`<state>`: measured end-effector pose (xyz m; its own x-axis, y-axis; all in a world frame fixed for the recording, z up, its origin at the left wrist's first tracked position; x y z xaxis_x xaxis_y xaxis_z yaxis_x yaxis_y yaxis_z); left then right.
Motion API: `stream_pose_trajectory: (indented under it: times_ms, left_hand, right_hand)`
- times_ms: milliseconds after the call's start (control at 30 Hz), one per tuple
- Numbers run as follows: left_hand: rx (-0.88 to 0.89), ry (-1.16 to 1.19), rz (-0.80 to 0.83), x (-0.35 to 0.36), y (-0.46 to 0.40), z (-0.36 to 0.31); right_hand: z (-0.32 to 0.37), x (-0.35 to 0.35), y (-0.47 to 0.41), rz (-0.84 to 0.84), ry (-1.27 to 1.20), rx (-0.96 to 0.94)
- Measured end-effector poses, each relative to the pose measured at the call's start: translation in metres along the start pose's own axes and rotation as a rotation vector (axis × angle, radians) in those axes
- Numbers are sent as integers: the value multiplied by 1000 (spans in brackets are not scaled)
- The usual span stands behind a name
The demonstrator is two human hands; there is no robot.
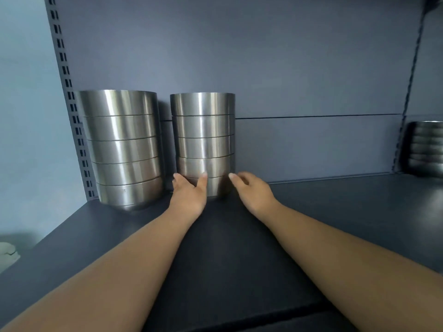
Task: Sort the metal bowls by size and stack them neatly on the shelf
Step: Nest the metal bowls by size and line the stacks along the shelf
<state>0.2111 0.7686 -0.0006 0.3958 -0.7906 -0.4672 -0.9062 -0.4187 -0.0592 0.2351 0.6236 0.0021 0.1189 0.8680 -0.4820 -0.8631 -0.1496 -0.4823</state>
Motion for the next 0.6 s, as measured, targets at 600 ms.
stream_pose_trajectory:
  times_ms: [600]
  left_hand:
    - [814, -787, 21, 102, 151, -96]
  right_hand:
    - [-57, -247, 129, 42, 890, -14]
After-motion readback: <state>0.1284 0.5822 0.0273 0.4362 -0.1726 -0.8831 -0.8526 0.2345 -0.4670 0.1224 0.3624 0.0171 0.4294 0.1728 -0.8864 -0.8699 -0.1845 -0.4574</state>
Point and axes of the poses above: each hand's wrist, its own y-axis away from the middle knuckle, its own x-axis out of the palm, z = x × y, the point moved 4 cm from there along -y, towards the middle knuckle, and after that the axes turned 9 degrees about -x, right-handed, at the moved point
